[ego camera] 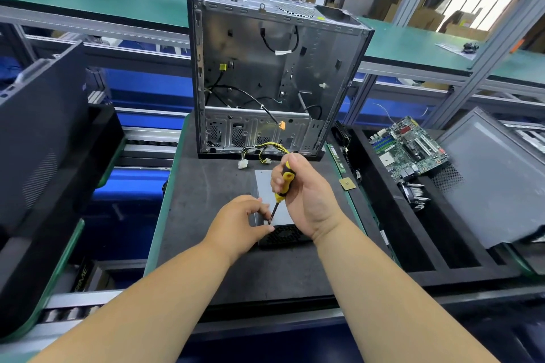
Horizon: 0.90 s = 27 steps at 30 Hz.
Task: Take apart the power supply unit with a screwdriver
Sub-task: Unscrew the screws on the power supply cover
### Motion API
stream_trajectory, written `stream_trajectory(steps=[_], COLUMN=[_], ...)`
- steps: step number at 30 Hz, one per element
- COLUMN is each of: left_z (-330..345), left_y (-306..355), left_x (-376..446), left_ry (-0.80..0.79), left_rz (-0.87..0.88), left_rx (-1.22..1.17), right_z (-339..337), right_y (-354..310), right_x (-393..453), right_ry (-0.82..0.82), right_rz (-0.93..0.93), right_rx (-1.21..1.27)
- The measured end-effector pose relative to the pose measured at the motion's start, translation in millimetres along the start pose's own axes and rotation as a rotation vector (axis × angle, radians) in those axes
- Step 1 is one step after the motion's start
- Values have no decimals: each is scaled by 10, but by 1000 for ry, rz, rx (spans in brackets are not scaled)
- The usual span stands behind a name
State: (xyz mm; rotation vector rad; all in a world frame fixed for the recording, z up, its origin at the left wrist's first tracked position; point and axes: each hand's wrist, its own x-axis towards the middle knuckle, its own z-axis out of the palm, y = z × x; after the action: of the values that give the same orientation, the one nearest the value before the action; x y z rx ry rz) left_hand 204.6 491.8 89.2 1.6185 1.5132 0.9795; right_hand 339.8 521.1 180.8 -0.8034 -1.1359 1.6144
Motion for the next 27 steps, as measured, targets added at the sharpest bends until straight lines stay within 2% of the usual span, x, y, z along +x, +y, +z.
stream_trajectory(steps=[8,18,27], left_z=[10,-2,-9], left_y=[-15,3,12], left_x=[-4,-13,3], left_ry=[12,4,0], left_rz=[-4,0,0], left_rx=[9,-5,25], right_z=[-62,8,-29], right_y=[-64,44,-6], right_x=[-6,9,-7], right_ry=[53,7,35], right_rz=[-7,-29,-13], right_rx=[-101,-9,-113])
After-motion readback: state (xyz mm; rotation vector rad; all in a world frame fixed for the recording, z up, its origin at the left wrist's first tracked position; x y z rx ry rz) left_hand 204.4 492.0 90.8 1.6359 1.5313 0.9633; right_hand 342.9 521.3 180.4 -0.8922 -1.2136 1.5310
